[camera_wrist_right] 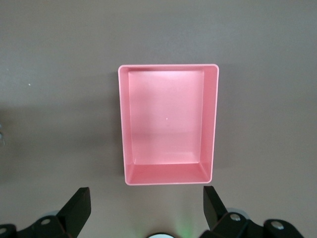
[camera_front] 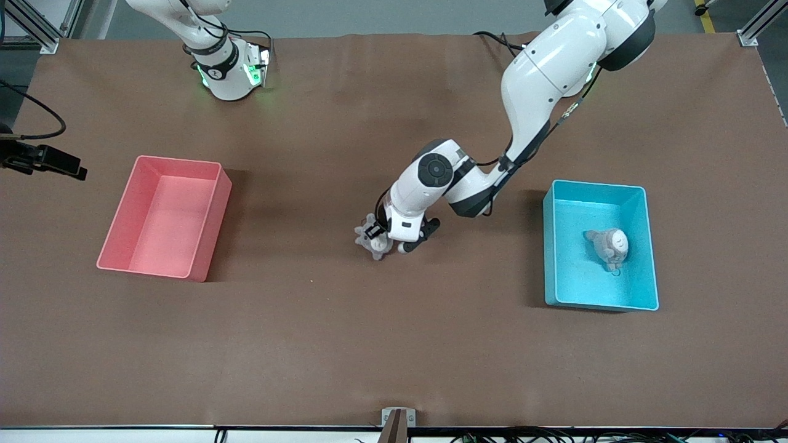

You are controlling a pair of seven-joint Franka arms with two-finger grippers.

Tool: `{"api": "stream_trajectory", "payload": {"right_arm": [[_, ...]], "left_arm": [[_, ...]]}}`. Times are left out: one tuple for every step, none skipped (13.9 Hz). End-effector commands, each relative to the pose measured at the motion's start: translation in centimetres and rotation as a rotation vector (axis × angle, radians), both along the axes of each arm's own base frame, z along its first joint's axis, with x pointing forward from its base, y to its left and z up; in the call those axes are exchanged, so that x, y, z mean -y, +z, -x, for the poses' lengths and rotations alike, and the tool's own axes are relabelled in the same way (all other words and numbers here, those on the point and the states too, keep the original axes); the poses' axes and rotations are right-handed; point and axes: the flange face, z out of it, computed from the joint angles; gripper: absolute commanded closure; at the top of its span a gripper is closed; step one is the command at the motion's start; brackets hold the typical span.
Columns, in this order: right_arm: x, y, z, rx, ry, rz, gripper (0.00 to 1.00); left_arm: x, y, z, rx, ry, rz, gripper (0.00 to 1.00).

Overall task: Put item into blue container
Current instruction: 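Reach the left gripper to the second toy on the table and grasp it, then carry the toy with the left gripper into the blue box and release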

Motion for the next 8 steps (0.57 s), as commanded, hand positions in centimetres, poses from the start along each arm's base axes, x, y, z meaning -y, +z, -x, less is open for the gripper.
{"api": "stream_trajectory", "payload": {"right_arm": [[-0.2, 2.0, 1.9, 0.015, -0.005, -0.01, 0.0], [0.0, 2.2, 2.6, 0.013, -0.008, -0.02, 0.0], [-0.2, 2.3, 3.3, 0.012, -0.005, -0.029, 0.0], [-0.2, 2.4, 4.0, 0.012, -0.003, -0.032, 0.0], [-0.3, 2.8, 4.5, 0.016, -0.001, -0.033, 0.0], [-0.5, 3.4, 4.9, 0.023, 0.003, -0.033, 0.0], [-0.5, 3.7, 5.5, 0.017, 0.005, -0.034, 0.0], [-0.6, 4.2, 5.9, 0.02, 0.007, -0.034, 0.0]], "left_arm": [[-5.9, 6.9, -4.0, 0.05, -0.024, -0.1, 1.0], [-7.5, 9.1, -4.7, 0.062, -0.057, -0.131, 1.0], [-9.5, 11.1, -5.3, 0.074, -0.124, -0.173, 1.0], [-11.5, 12.8, -5.9, 0.095, -0.206, -0.204, 1.0], [-14.5, 14.5, -7.1, 0.118, -0.295, -0.238, 1.0], [-17.3, 15.7, -7.9, 0.115, -0.376, -0.273, 1.0], [-20.6, 16.1, -8.7, 0.088, -0.468, -0.307, 1.0], [-23.4, 16.3, -9.4, 0.066, -0.536, -0.324, 1.0]]}}
